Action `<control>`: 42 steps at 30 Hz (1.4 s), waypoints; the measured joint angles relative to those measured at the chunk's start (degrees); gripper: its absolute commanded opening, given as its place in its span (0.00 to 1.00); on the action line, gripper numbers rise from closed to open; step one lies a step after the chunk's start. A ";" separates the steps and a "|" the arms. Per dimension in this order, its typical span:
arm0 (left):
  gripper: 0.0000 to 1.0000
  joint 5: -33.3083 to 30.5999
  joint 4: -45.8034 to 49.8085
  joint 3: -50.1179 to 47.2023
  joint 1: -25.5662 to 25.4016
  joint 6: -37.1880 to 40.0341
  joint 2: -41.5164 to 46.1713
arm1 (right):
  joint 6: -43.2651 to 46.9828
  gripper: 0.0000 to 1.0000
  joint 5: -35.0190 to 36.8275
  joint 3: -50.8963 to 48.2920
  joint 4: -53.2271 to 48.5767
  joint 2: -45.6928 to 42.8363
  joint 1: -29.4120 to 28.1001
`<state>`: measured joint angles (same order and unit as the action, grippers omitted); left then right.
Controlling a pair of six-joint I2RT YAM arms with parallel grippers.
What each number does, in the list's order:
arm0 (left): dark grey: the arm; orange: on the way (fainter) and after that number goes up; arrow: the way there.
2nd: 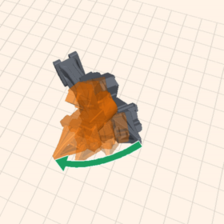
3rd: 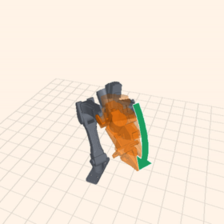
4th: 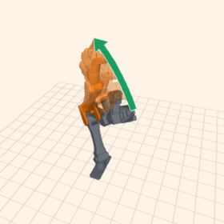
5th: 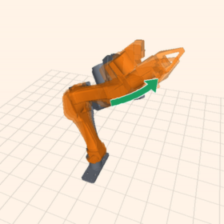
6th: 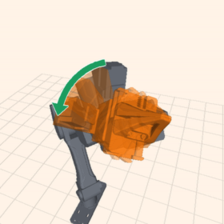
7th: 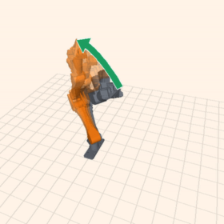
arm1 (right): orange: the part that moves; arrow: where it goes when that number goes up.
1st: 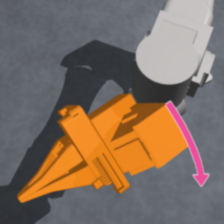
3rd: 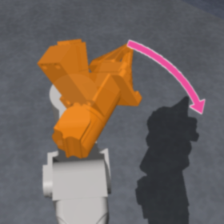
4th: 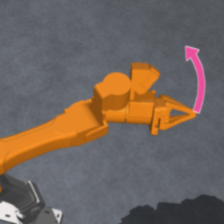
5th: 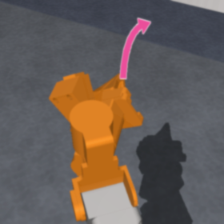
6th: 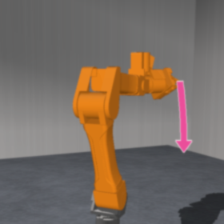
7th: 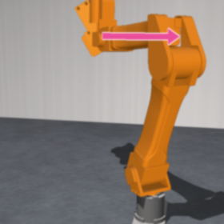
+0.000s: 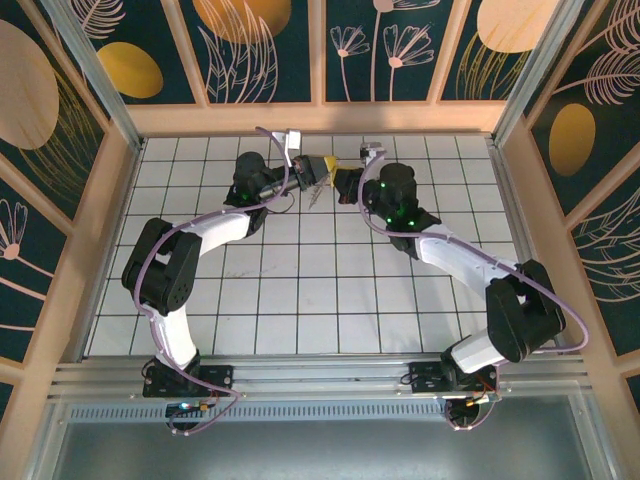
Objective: Put the keys on the keyring
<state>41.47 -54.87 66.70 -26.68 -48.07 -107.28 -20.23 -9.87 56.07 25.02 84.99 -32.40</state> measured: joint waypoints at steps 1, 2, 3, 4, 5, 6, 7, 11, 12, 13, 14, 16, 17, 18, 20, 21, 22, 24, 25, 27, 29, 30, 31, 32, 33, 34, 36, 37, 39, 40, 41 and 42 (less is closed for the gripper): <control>0.00 -0.22 0.00 0.00 0.04 0.02 0.00 | 0.09 0.00 0.37 0.33 -0.09 0.22 -0.15; 0.00 -0.33 0.00 0.00 0.09 0.02 0.00 | 0.22 0.03 0.52 0.59 -0.28 0.37 -0.24; 0.00 -0.48 0.00 0.00 0.11 0.02 0.00 | 0.26 0.05 0.68 0.87 -0.55 0.48 -0.35; 0.00 -0.50 0.00 0.00 0.13 0.02 0.00 | 0.26 0.08 0.70 1.01 -0.70 0.57 -0.39; 0.00 -0.55 0.00 0.00 0.15 0.02 0.00 | 0.26 0.09 0.68 1.16 -0.90 0.59 -0.42; 0.00 -0.61 0.00 0.00 0.15 0.02 0.00 | 0.28 0.12 0.61 1.29 -1.05 0.66 -0.44; 0.00 -0.63 0.00 0.00 0.13 0.02 0.00 | 0.33 0.14 0.39 1.44 -1.14 0.70 -0.46; 0.00 -0.42 -0.42 0.00 0.22 -0.02 0.00 | 0.37 0.22 -0.13 1.75 -1.70 0.81 -0.48; 0.00 -0.37 -0.48 0.00 0.24 -0.02 0.00 | 0.44 0.24 -0.20 1.75 -1.75 0.81 -0.42; 0.00 -0.24 -0.59 0.00 0.28 -0.02 0.00 | 0.42 0.25 -0.33 1.75 -1.75 0.81 -0.26; 0.00 -0.13 -0.66 0.00 0.31 -0.02 0.00 | 0.44 0.27 -0.57 1.75 -1.77 0.79 -0.09; 0.00 0.04 -1.03 0.00 0.31 -0.02 0.00 | 0.39 0.30 -1.68 1.60 -1.66 0.70 0.48; 0.00 0.26 -1.11 0.00 0.31 -0.02 0.00 | 0.31 0.32 -2.47 1.36 -1.49 0.57 0.85; 0.00 0.61 -1.20 0.00 0.26 -0.02 0.00 | 0.15 0.35 -3.43 0.98 -1.25 0.35 1.22; 0.00 1.40 -1.53 0.02 0.09 -0.02 0.00 | -0.33 0.40 -5.73 -0.15 -0.74 -0.37 2.19; 0.00 1.70 -1.57 0.04 -0.11 -0.04 0.00 | -0.61 0.42 -7.21 -0.92 -0.35 -0.96 2.71; 0.00 1.97 -1.64 0.07 -0.33 -0.02 0.00 | -1.03 0.44 -8.50 -1.66 0.02 -1.57 3.26; 0.00 2.58 -1.77 0.07 -0.87 -0.02 -0.02 | -1.57 0.48 -10.99 -3.37 0.76 -3.28 4.59; 0.00 2.84 -1.90 0.07 -1.09 -0.02 -0.02 | -1.84 0.48 -11.98 -4.07 1.09 -4.22 5.29; 0.00 3.61 -1.95 0.31 -1.29 -0.02 -0.13 | -2.60 0.49 -13.79 -5.40 2.19 -6.36 6.84; 0.00 4.35 -1.99 0.55 -1.44 -0.02 -0.39 | -2.99 0.50 -14.91 -6.34 3.08 -8.74 8.41; 0.00 4.63 -1.97 0.59 -1.46 -0.02 -0.50 | -3.19 0.50 -15.39 -6.73 3.61 -10.05 9.31; 0.00 4.83 -1.99 0.61 -1.46 0.00 -0.66 | -3.34 0.50 -15.74 -7.08 4.02 -11.08 10.01; 0.00 5.05 -1.97 0.70 -1.46 -0.02 -0.81 | -3.74 0.50 -16.02 -7.43 4.57 -12.26 10.88; 0.00 5.20 -1.99 0.79 -1.46 -0.02 -1.03 | -4.09 0.50 -16.24 -7.63 5.07 -13.20 11.74; 0.00 5.51 -1.99 0.90 -1.46 -0.02 -1.18 | -4.24 0.50 -16.44 -7.72 5.44 -13.70 12.35; 0.00 6.14 -1.97 1.16 -1.46 -0.02 -1.46 | -4.59 0.50 -16.90 -7.78 6.32 -14.23 13.70; 0.00 6.34 -2.01 1.27 -1.46 0.00 -1.55 | -4.79 0.50 -17.18 -7.78 6.58 -14.23 14.23; 0.00 7.06 -2.19 1.51 -1.46 0.00 -1.68 | -5.44 0.49 -17.68 -7.82 7.02 -13.84 15.10; 0.00 7.56 -2.38 1.55 -1.46 -0.02 -1.68 | -5.64 0.48 -17.94 -7.82 7.43 -13.49 15.37; 0.00 7.85 -2.56 1.57 -1.46 0.00 -1.68 | -5.75 0.47 -18.58 -7.82 8.09 -12.81 15.61; 0.00 8.39 -2.89 1.57 -1.46 -0.02 -1.70 | -5.84 0.46 -19.04 -7.82 8.83 -12.02 15.82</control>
<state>49.87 -57.76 68.27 -28.14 -48.10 -108.99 -26.06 -28.91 48.25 33.85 72.97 -16.58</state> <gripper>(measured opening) 0.044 0.477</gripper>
